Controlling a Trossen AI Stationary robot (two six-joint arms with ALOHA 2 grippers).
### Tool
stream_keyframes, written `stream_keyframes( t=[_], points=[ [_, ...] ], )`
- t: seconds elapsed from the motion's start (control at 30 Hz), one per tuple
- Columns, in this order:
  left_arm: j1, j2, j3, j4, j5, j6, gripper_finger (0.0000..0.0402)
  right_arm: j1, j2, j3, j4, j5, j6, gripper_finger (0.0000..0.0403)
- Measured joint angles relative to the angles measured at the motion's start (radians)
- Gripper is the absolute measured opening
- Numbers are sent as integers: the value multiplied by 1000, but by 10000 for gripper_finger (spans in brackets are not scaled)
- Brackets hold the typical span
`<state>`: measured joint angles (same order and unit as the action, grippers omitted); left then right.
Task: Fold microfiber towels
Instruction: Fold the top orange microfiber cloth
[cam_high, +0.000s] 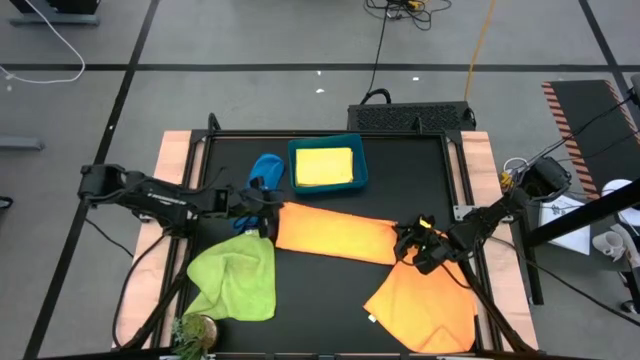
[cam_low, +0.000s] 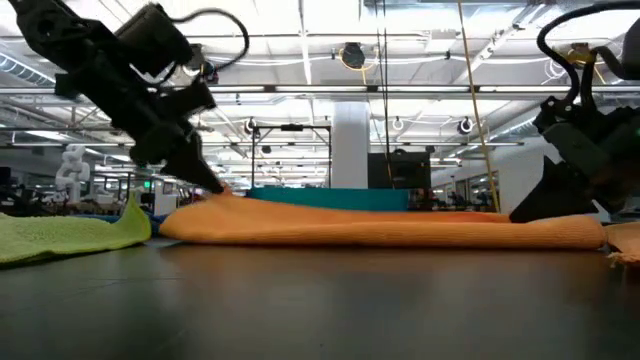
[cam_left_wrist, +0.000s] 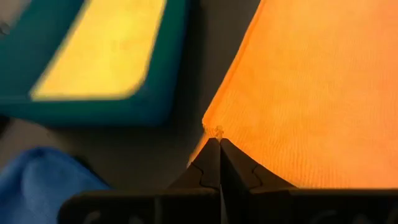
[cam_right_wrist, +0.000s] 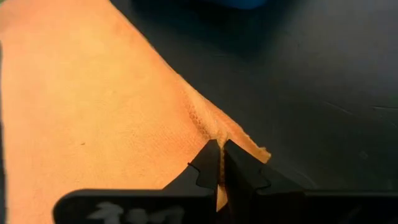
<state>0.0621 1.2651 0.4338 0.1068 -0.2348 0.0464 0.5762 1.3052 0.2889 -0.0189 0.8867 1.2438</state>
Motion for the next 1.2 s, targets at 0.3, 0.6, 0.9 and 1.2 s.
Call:
stream_keyframes(
  t=[0.3, 0.6, 0.9, 1.2],
  points=[
    [33, 91, 0, 67, 2, 1, 16, -15, 0, -4, 36, 3, -56, 63],
    [49, 61, 41, 46, -7, 23, 63, -15, -113, -4, -9, 3, -97, 113],
    [17, 58, 98, 42, 0, 19, 81, -14, -273, -4, 10, 33, -273, 114],
    [-155, 58, 111, 58, 57, -94, 81, -26, -229, -4, 177, -77, -429, 100]
  ],
)
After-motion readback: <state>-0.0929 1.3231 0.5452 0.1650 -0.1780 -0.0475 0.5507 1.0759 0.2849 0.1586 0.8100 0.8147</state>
